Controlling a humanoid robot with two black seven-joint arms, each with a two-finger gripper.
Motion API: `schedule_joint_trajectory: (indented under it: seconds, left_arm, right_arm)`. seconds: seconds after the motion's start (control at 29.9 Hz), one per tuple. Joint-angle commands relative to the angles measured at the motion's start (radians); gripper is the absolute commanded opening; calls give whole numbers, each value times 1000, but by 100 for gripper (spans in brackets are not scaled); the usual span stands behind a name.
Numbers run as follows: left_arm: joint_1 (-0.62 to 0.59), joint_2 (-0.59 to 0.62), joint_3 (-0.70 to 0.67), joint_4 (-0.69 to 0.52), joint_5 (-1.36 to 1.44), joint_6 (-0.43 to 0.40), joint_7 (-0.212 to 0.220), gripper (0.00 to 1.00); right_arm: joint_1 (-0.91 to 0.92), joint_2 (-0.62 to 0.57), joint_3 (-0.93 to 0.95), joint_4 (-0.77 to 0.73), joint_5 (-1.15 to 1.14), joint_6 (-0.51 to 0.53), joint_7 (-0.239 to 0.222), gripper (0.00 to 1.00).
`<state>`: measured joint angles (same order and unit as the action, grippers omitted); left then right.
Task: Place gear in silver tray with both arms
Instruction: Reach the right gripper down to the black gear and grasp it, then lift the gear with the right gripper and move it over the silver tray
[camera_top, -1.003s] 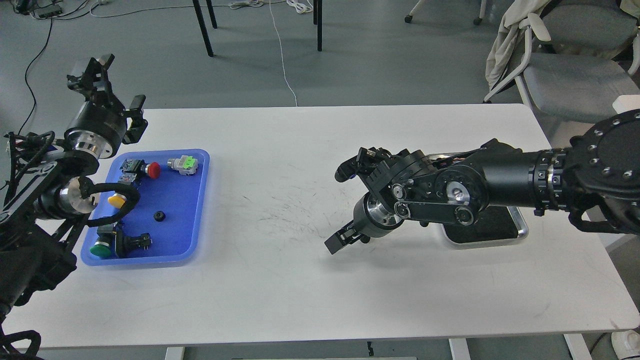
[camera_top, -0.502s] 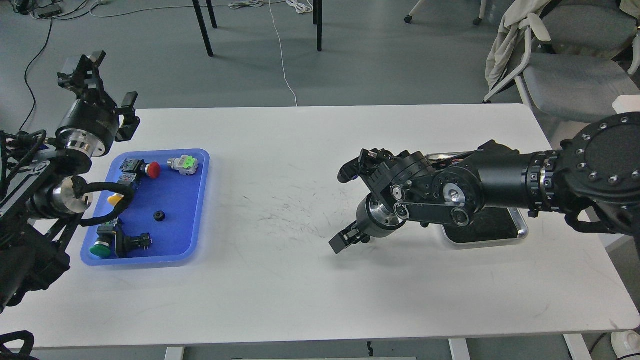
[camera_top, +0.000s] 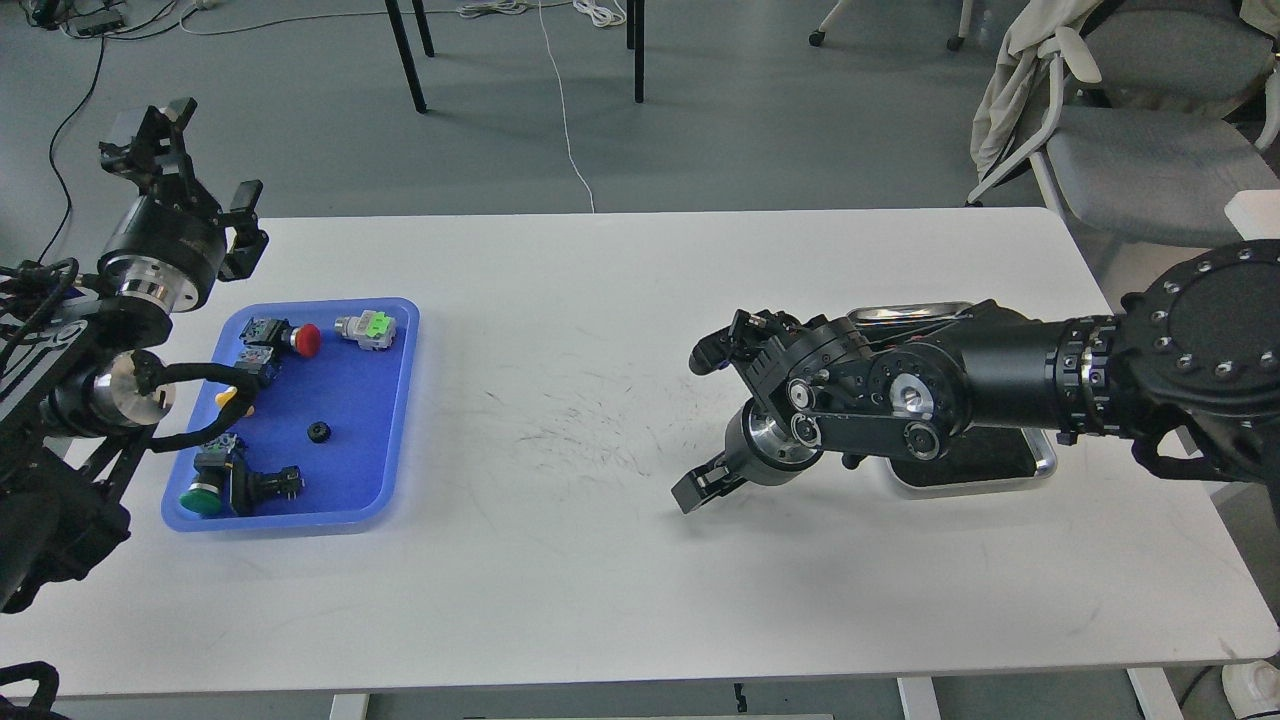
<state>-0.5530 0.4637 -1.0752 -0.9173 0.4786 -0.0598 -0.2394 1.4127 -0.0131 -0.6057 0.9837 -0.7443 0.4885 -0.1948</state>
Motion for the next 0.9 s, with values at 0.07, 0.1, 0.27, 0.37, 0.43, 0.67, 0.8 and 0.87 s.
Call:
schedule_joint_trajectory:
  seconds: [0.07,0.1,0.27,0.37,0.43,0.67,0.8,0.87]
  left_arm:
    - [-1,0,1,0,2,0,0,98]
    - [-1,0,1,0,2,0,0,98]
    - [-1,1,1,0,2,0,0,98]
    - [-1,1,1,0,2,0,0,98]
    - [-1,1,1,0,2,0,0,98]
    - [-1,1,1,0,2,0,0,98]
    - [-1,1,0,0,2,0,0,98]
    - [-1,1,0,0,2,0,0,98]
  right_arm:
    - [-1,-1,0,0,25,0,-15,87]
    - [-1,-1,0,0,25,0,-15,85]
    - [-1,1,0,-3,26,0,-14,75]
    - [0,5,0,-3,26,0,-14,61]
    - [5,5,0,-3,28,0,-15,52]
    - [15,7,-2,-3,29,0,-15,2]
    - [18,7,-2,-2,29,0,-15,2]
    - [26,4,-2,1,29,0,-14,2]
